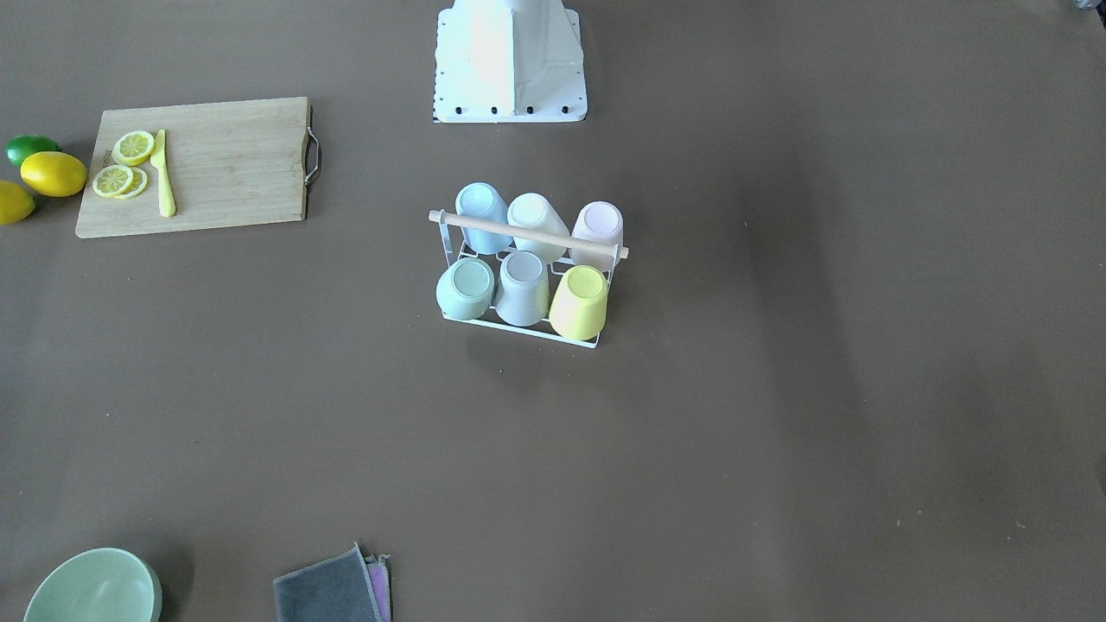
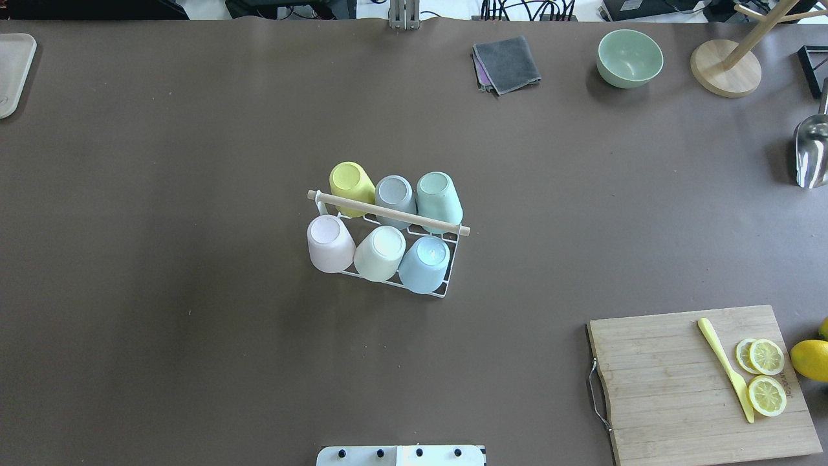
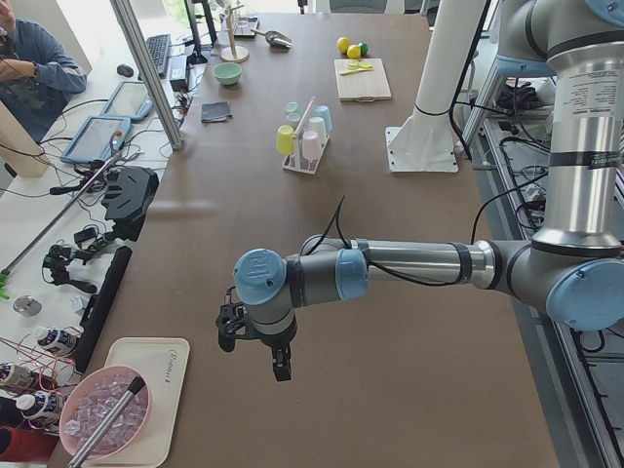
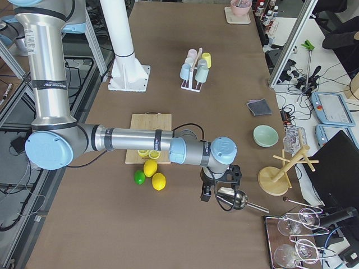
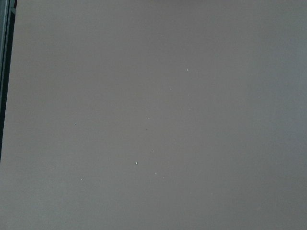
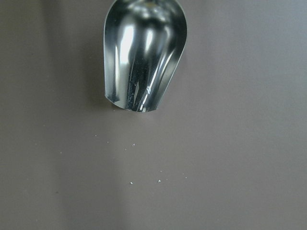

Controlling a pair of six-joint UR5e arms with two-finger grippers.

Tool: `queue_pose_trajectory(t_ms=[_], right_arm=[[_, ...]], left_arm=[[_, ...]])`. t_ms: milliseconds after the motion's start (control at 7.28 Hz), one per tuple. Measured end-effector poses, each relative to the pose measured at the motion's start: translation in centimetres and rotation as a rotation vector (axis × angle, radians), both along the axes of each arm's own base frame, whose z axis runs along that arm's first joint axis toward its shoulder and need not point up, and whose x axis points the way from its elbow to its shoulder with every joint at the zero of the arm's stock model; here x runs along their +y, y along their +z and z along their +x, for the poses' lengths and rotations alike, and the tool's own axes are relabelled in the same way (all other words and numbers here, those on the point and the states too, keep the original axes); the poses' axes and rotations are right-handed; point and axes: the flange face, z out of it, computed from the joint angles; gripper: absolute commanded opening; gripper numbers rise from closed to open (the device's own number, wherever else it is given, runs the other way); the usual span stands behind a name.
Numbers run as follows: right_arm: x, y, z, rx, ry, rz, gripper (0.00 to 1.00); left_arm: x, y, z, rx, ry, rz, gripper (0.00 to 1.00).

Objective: Place cup on cup holder

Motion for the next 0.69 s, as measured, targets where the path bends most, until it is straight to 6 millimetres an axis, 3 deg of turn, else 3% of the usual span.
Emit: queue_pose_trajectory(t_ms=[687], right_arm=[[-0.01, -0.1, 0.05, -0.008, 0.003, 0.001, 1.0]], left_arm=[[0.01, 0.08, -0.01, -0.001, 0.0, -0.002, 0.99]])
